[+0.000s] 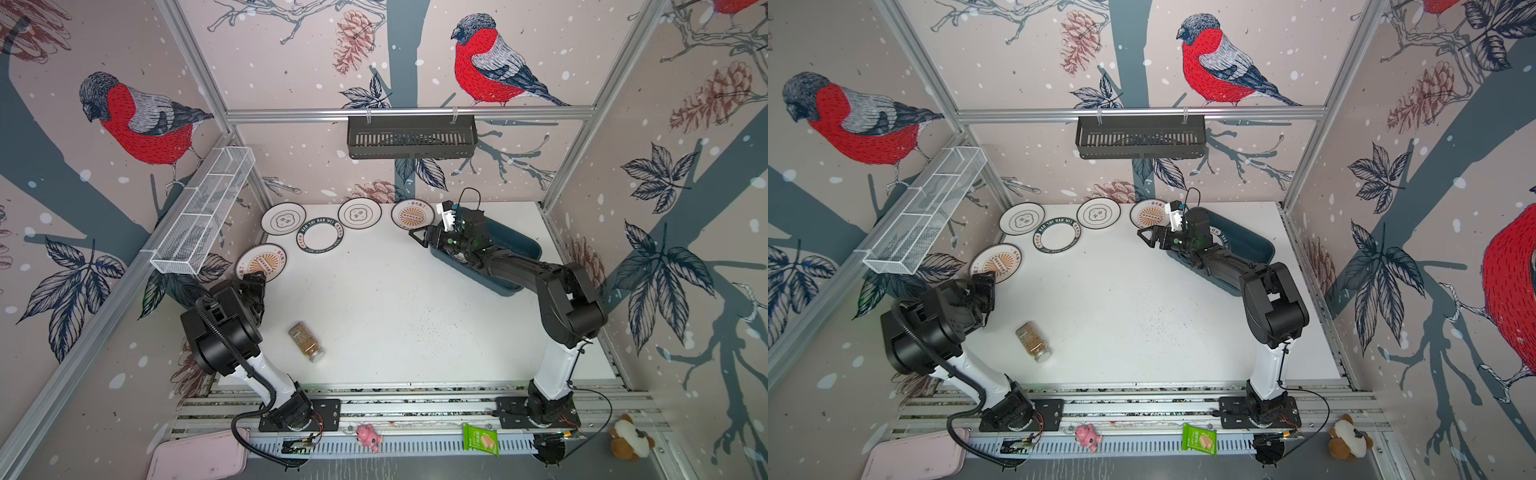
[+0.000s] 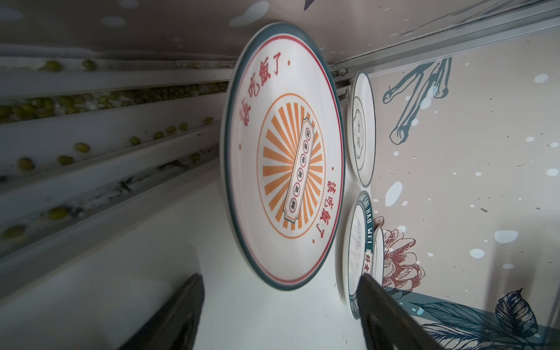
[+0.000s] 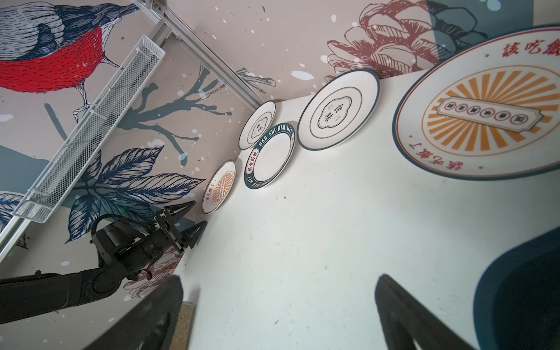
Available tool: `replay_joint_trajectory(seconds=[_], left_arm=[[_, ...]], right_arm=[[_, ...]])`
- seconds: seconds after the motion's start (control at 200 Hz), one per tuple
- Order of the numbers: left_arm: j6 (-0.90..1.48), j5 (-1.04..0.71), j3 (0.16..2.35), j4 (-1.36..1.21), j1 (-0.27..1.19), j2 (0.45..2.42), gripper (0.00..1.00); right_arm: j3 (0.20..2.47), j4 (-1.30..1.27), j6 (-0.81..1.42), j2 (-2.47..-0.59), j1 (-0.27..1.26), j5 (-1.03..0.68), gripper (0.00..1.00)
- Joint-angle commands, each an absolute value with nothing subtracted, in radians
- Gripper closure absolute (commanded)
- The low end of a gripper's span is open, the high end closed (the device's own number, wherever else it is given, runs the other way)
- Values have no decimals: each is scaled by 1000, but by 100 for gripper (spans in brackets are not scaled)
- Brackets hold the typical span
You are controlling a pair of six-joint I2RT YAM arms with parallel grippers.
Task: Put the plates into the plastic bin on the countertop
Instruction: 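Grasp the orange-sunburst plate rim with the left gripper, then lift the orange-sunburst plate with the left gripper toward the table centre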
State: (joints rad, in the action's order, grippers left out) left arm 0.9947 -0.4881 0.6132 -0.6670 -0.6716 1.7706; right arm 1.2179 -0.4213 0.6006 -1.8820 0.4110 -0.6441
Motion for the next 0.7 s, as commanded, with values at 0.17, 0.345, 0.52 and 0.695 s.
replay_joint_trajectory(seconds=[0.17,0.345,0.52,0.695], left_arm=[[1052,-434,631,-613,-657,1798,26],[1076,-412,644,-638,-635,1829,32],[1115,-404,657,-670,-626,1869,42],[1151,-397,649,-716,-620,1896,51]], right_arm=[[1238,-370,526,-1903,410,-628,1],[1245,-370,532,-1920,405,-627,0],[1237,-360,535,-1916,402,-617,0],[1229,-352,538,-1900,401,-577,0]])
